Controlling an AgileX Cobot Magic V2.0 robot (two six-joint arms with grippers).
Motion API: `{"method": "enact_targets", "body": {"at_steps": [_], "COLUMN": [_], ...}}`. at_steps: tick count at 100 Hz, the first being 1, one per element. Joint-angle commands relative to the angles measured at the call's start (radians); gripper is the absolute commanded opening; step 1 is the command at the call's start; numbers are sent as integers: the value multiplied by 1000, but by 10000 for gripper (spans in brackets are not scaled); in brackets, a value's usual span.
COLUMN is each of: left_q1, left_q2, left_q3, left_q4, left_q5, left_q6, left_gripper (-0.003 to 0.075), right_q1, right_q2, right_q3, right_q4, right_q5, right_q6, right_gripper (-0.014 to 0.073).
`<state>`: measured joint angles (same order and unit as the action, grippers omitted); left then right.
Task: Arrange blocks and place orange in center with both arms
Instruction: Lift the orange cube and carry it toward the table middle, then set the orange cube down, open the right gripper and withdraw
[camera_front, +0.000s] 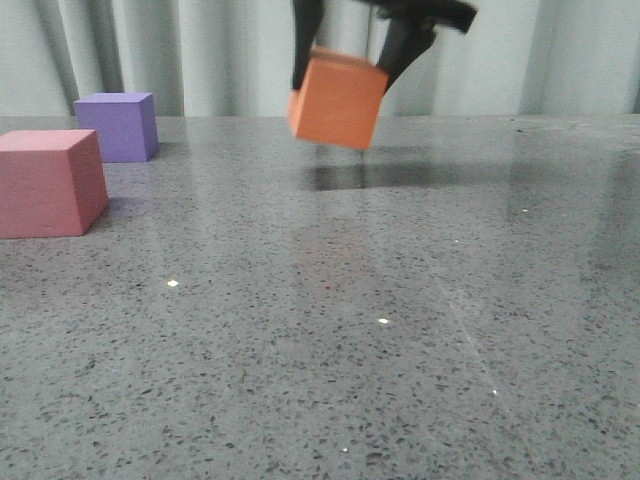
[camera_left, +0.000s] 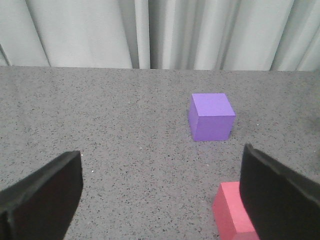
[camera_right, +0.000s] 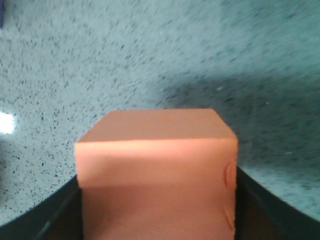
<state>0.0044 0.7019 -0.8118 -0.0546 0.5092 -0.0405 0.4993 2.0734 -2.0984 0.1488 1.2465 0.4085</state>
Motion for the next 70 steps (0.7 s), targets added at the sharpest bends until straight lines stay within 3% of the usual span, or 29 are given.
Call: {"method": "enact_targets", "body": {"at_steps": [1,34,43,63,70], "left_q1": [0,0,0,0,0], "left_q2": [5,5,5,5,5], "left_q3": [-29,-29,-29,-29,-29], "left_q4": [-12,-12,-12,-12,-12], "left_q5": [-69,-69,-69,-69,-69], "left_q6": [-8,-8,-8,-8,-8], "left_gripper": [599,599,599,599,599], "right_q1": [8,8,8,8,8], "right_q2": [-42,-9,-9,-9,-9], "right_q3": [-33,-33,-33,-33,-33], "right_q4": [-4,-5,-5,0,6], "right_q5": [18,38,38,35,35], "right_q6": [39,88,88,88,88], "right_gripper": [183,213,290,575,611]}}
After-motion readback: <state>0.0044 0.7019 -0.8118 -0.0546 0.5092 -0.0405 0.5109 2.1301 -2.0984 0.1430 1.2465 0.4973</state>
